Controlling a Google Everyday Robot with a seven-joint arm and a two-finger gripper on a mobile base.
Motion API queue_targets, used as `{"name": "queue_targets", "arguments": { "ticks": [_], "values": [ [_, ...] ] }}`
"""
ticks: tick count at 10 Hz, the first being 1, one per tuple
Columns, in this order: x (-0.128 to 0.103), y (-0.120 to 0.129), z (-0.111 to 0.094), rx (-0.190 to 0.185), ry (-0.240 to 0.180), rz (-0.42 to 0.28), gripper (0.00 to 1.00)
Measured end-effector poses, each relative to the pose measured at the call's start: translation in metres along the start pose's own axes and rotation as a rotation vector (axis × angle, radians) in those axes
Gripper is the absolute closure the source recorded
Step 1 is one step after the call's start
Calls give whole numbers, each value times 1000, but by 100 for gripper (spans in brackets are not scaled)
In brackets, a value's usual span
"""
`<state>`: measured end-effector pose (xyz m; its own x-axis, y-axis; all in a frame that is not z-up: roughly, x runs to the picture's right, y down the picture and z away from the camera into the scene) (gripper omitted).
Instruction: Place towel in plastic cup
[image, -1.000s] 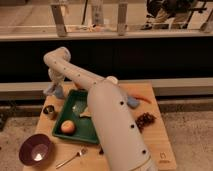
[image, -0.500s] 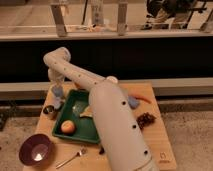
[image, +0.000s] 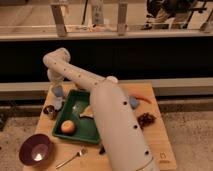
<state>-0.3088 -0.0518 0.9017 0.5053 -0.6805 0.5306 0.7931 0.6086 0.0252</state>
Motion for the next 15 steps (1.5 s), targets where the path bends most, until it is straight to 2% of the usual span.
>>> {"name": "queue_targets", "arguments": {
  "ticks": [15],
  "values": [
    [0,2,1,2,-2,2,83]
  ]
}}
